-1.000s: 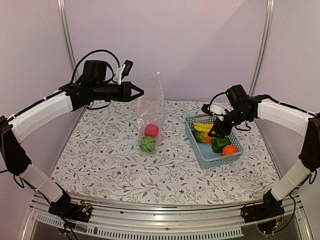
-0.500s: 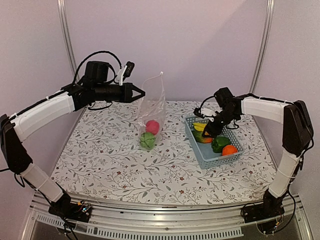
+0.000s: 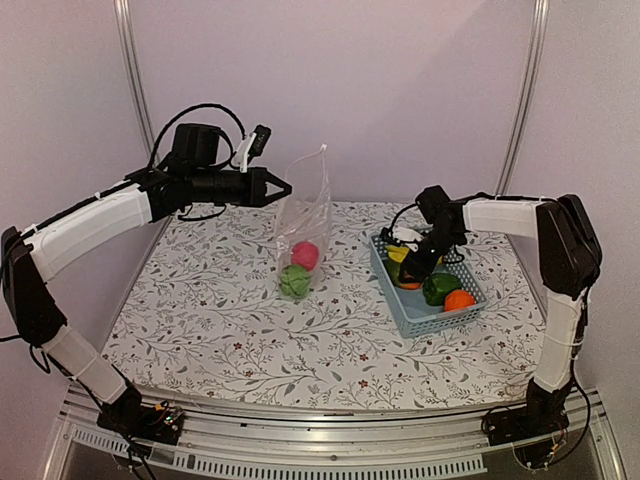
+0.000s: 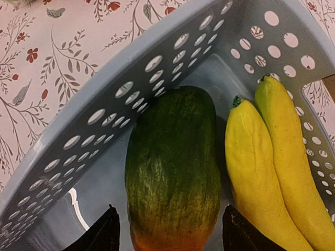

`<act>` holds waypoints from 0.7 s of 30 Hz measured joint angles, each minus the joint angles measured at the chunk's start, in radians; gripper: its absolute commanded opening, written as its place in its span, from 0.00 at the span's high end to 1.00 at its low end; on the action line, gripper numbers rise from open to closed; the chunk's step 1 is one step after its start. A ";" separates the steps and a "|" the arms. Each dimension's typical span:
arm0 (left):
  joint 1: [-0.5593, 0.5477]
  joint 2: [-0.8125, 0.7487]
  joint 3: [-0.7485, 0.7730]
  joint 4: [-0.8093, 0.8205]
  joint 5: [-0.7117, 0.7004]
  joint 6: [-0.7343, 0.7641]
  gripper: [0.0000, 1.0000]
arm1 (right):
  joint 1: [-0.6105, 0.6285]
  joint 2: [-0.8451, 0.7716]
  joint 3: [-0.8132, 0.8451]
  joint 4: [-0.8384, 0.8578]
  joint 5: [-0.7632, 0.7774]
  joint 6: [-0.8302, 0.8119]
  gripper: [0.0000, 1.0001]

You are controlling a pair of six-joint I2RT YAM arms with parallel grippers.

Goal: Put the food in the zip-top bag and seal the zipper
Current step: Move the fake fruit to the bin.

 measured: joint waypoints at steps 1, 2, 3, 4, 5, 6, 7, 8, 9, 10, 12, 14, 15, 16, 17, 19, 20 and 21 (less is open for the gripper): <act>0.000 0.000 0.000 0.000 0.000 0.000 1.00 | 0.000 0.006 0.002 0.000 0.000 0.000 0.34; 0.000 0.000 0.000 0.000 0.000 0.000 1.00 | 0.000 0.012 0.003 0.000 0.001 0.000 0.34; 0.000 0.000 0.000 0.000 0.000 0.000 1.00 | 0.000 0.016 0.003 -0.001 0.001 0.001 0.34; 0.000 0.000 0.000 0.000 0.001 0.000 1.00 | 0.000 0.020 0.003 -0.003 0.001 0.002 0.34; 0.000 0.000 0.000 0.000 0.001 0.000 1.00 | 0.000 0.021 0.003 -0.009 0.001 0.005 0.34; 0.000 0.000 0.000 0.000 0.000 0.000 1.00 | 0.000 0.021 0.003 -0.016 0.000 0.008 0.34; 0.000 0.000 0.000 0.000 0.000 0.000 1.00 | 0.000 0.021 0.003 -0.022 -0.002 0.011 0.35; 0.000 0.000 0.000 0.000 0.000 0.000 1.00 | 0.000 0.021 0.003 -0.027 -0.003 0.016 0.38; 0.000 0.000 0.000 0.000 0.000 0.000 1.00 | 0.000 0.021 0.003 -0.034 -0.004 0.019 0.41; 0.000 0.000 0.000 0.000 0.000 0.000 1.00 | 0.000 0.020 0.003 -0.041 -0.004 0.023 0.42; 0.000 0.000 0.000 0.000 0.001 0.000 1.00 | 0.000 0.014 0.003 -0.056 -0.005 0.041 0.42; 0.000 0.000 0.000 0.000 0.001 0.000 1.00 | 0.000 0.006 0.002 -0.070 -0.008 0.055 0.42; 0.000 0.000 0.000 0.000 0.001 0.000 1.00 | 0.000 0.000 0.002 -0.079 -0.011 0.062 0.42; 0.000 0.000 0.000 0.000 0.001 0.000 1.00 | 0.000 -0.007 0.002 -0.089 -0.014 0.070 0.42; 0.000 0.000 0.000 0.000 0.001 0.000 1.00 | 0.000 -0.012 0.002 -0.094 -0.018 0.076 0.41; 0.000 0.000 0.000 0.000 0.003 0.000 1.00 | 0.000 -0.020 0.003 -0.107 -0.024 0.089 0.39; 0.000 0.000 0.000 0.000 0.004 0.000 1.00 | 0.000 -0.020 0.006 -0.112 -0.027 0.096 0.38; 0.000 0.000 0.000 0.000 0.004 0.000 1.00 | 0.000 -0.020 0.011 -0.118 -0.031 0.101 0.38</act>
